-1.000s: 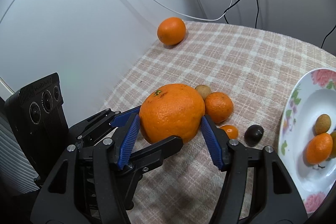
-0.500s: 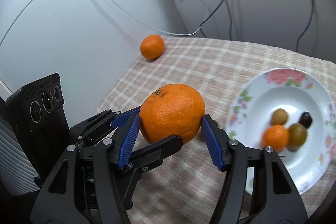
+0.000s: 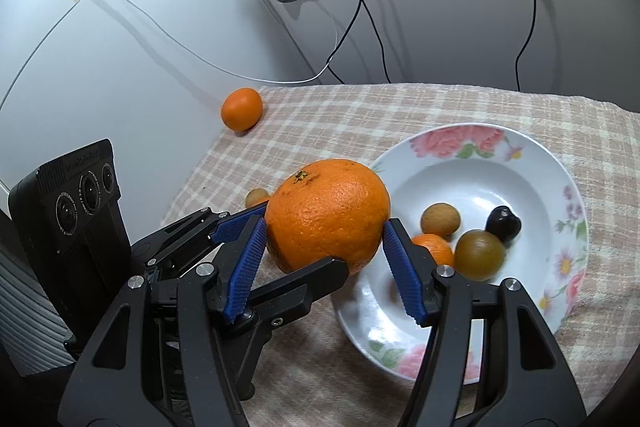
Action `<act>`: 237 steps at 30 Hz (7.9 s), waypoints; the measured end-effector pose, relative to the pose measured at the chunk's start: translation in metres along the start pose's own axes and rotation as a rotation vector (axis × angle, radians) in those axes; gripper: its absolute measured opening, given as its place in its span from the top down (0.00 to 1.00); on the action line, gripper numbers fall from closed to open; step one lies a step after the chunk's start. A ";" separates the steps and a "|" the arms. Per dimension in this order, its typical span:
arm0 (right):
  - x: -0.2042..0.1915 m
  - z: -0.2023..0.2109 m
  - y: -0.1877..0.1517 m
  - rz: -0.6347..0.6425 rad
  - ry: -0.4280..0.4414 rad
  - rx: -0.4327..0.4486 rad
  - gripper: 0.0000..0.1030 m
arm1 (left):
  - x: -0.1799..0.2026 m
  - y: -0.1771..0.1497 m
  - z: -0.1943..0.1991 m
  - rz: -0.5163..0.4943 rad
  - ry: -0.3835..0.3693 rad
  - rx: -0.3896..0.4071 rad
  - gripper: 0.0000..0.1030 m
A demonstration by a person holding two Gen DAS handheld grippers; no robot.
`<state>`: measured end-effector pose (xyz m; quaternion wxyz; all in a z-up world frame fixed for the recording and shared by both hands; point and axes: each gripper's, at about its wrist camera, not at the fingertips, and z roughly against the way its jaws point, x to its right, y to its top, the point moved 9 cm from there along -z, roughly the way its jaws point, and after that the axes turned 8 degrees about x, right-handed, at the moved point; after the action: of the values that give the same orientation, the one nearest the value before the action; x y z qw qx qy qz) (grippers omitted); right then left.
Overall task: Organize fruits
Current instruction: 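Lift the large orange with both grippers and carry it over the plate, then lower the large orange onto the plate and open both grippers, then withdraw both grippers from the plate toward the loose fruits on the cloth, then close the left gripper on the brown kiwi while the right gripper closes on a mandarin, then carry the kiwi in the left gripper over the plate while the right carries the mandarin, then open the left gripper to drop the kiwi while the right gripper drops the mandarin, then move the left gripper toward the small mandarin while the right approaches the black plum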
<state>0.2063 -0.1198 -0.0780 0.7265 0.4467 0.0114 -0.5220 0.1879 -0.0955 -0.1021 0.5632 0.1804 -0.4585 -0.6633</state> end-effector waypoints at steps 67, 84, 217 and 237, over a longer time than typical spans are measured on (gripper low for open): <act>-0.055 0.021 -0.037 0.325 -0.065 0.028 0.30 | -0.086 -0.035 0.084 0.052 0.171 0.029 0.37; -0.083 -0.041 -0.045 0.406 -0.031 -0.066 0.51 | -0.122 -0.030 0.061 0.090 0.133 -0.011 0.62; 0.091 0.062 -0.023 0.284 -0.280 0.051 0.61 | 0.065 -0.034 -0.012 -0.012 -0.124 -0.130 0.77; 0.085 0.071 -0.017 0.282 -0.295 0.084 0.26 | 0.064 -0.033 0.000 -0.080 -0.081 -0.099 0.38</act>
<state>0.1995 -0.2314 -0.0873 0.7669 0.3924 -0.1797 -0.4750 0.1497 -0.1557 -0.1118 0.5257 0.1437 -0.4401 -0.7137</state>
